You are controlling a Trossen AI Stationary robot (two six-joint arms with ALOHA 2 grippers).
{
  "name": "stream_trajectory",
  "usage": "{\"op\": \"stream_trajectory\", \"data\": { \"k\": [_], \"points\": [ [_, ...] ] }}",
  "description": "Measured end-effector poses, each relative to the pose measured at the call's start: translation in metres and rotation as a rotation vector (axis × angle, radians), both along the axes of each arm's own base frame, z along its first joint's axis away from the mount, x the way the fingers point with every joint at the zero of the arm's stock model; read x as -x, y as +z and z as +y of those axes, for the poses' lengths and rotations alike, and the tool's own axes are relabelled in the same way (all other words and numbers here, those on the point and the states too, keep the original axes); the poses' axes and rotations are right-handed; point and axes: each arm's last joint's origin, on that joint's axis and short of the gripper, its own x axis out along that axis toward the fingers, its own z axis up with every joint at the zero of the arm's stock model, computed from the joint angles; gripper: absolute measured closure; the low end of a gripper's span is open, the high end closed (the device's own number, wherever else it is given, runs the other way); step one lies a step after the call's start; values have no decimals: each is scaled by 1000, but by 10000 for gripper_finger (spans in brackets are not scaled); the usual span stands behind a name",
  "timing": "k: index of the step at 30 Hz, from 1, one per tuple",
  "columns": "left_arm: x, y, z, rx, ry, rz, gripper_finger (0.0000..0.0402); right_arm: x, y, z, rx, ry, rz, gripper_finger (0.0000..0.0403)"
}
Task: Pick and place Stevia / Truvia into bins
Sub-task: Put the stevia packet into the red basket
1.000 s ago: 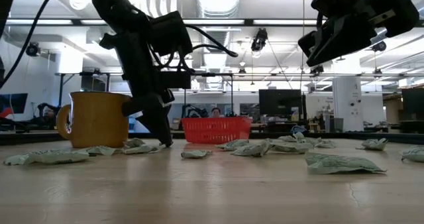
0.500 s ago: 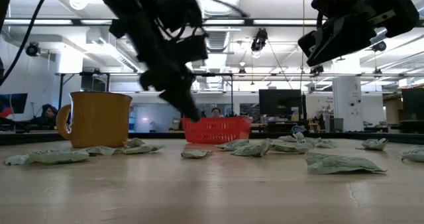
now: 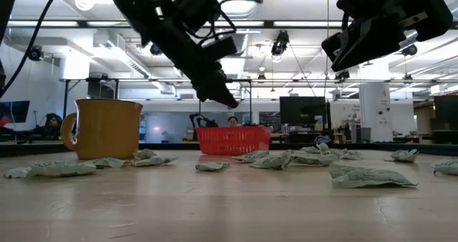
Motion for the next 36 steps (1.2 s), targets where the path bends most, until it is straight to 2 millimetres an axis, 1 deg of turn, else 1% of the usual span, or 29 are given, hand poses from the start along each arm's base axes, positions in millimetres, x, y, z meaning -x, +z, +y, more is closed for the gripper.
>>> {"op": "stream_trajectory", "data": {
  "k": [4,7,11,13,15,19,23,26,30,36],
  "points": [
    [3,-1,17,68,31,-23,401,0,0,0,1,0,-1,342],
    [5,-2,24,106,55,-36,401,0,-1,-1,11,-12,2,344],
    [6,-2,28,126,80,-47,394,2,-6,-4,91,-109,23,343],
    [6,-2,28,127,81,-47,376,3,-11,-6,123,-169,37,342],
    [6,-2,27,127,78,-47,349,5,-15,-7,136,-207,53,342],
    [6,-2,27,125,79,-48,287,6,-20,-7,136,-219,47,344],
    [6,-2,27,125,83,-49,234,4,-25,-7,138,-205,-16,338],
    [7,3,23,135,82,-70,212,-2,-29,-5,126,-127,-47,330],
    [10,12,12,147,51,-73,204,-15,-41,-4,143,-44,-53,321],
    [20,26,-21,209,-96,-23,203,-37,-61,-4,216,21,9,314]
  ]
}}
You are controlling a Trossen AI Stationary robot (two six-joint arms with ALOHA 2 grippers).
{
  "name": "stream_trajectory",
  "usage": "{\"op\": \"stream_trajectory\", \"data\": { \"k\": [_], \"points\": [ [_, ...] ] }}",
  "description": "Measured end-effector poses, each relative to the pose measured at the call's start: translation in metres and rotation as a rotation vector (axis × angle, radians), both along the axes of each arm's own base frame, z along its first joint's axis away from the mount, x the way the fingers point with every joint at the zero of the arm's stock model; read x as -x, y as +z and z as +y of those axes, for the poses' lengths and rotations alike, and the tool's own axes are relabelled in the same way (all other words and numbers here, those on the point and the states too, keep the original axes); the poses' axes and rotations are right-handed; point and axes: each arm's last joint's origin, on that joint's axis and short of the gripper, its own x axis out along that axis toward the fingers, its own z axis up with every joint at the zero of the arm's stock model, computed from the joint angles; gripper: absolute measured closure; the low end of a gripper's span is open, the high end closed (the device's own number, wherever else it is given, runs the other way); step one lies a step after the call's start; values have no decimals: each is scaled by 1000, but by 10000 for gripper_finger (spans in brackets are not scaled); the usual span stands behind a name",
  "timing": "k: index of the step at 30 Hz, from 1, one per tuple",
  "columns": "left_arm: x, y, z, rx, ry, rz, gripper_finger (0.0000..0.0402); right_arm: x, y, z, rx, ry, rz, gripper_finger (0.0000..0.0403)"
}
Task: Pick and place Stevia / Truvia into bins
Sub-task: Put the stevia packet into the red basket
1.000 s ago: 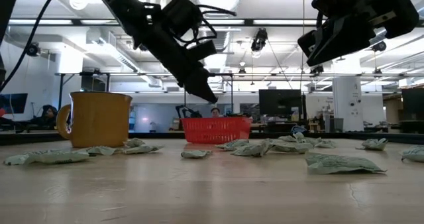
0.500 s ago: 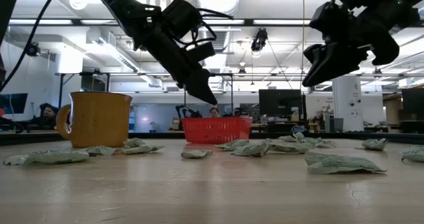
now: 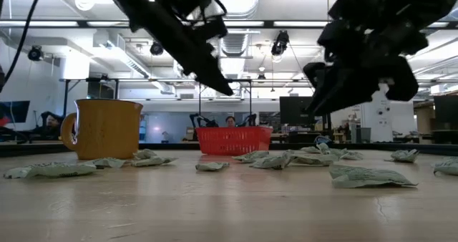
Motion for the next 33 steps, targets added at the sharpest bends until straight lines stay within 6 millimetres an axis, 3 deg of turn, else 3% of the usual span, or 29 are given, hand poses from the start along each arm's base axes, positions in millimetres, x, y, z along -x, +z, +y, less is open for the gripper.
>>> {"op": "stream_trajectory", "data": {
  "k": [7,12,22,33],
  "points": [
    [10,4,-41,29,-116,68,203,-26,-14,0,40,23,77,322],
    [15,8,-54,28,-158,79,203,-39,-28,-3,78,-13,138,328],
    [18,14,-57,27,-166,65,203,-51,-35,-17,108,-93,167,326],
    [18,13,-57,27,-166,66,203,-51,-45,-16,53,-79,204,332]
  ]
}}
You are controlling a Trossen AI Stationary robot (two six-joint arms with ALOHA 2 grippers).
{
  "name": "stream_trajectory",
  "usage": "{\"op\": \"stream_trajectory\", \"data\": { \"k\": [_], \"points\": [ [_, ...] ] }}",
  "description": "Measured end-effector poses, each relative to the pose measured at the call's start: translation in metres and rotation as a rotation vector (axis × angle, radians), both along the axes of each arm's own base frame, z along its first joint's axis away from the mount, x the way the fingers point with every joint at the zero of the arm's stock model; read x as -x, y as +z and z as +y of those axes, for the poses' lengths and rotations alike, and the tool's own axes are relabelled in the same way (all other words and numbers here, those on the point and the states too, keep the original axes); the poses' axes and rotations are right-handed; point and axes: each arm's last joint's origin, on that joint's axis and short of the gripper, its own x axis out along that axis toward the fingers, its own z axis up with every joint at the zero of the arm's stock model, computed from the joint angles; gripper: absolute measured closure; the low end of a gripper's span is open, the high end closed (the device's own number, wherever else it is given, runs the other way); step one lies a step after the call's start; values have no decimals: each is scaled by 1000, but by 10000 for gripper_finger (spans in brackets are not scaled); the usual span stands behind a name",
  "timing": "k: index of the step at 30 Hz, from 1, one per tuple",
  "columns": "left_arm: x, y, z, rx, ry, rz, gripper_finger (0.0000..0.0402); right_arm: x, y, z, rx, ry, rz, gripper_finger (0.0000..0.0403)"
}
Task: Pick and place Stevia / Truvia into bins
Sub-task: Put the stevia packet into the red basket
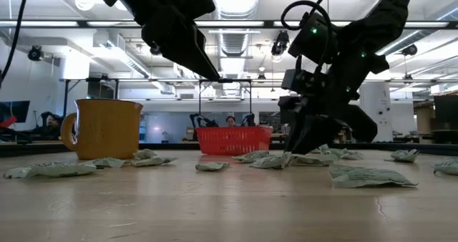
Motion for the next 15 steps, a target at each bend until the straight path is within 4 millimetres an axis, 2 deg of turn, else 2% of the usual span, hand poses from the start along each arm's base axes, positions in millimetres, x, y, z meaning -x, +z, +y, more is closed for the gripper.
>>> {"op": "stream_trajectory", "data": {
  "k": [9,15],
  "points": [
    [0,0,0,0,0,0,203,-3,-3,-5,-15,-23,9,335],
    [0,0,0,1,1,1,203,-1,-3,-5,-8,-5,27,381]
  ]
}}
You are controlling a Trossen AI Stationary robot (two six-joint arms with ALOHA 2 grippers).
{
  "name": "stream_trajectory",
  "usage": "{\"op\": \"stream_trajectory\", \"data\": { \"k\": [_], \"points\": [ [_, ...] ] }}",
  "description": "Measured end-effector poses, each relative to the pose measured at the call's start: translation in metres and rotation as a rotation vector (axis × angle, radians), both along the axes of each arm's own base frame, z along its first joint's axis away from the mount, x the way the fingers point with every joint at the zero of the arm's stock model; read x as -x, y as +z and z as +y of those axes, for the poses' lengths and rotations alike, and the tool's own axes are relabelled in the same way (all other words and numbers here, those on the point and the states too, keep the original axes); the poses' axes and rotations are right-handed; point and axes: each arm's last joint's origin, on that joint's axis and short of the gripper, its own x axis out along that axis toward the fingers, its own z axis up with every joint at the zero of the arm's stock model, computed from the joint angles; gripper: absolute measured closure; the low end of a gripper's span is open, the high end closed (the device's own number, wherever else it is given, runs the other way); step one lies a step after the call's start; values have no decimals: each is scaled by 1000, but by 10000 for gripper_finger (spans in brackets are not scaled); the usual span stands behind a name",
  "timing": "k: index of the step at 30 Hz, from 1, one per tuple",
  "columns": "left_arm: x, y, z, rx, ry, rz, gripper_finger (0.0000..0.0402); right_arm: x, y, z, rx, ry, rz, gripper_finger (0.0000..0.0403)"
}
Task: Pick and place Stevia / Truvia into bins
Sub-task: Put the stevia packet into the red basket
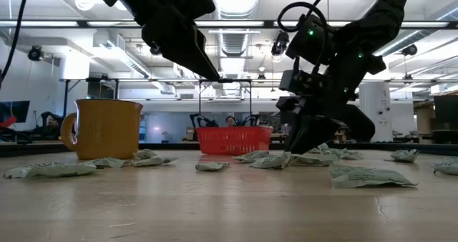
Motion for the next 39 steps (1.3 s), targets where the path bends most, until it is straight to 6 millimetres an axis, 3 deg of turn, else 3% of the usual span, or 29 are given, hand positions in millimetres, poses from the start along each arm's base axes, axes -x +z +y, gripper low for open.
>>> {"op": "stream_trajectory", "data": {
  "k": [5,11,22,33,39],
  "points": [
    [1,-1,0,15,14,11,203,3,7,-1,28,-7,-1,394],
    [6,-6,0,50,53,78,203,5,32,-4,144,-104,-79,394],
    [10,-10,1,78,90,124,203,-15,74,-21,240,-176,-507,394],
    [10,-10,1,78,90,128,203,-23,52,-73,146,-412,-464,390],
    [11,-11,1,75,92,138,203,-22,46,-84,68,-397,-455,343]
  ]
}}
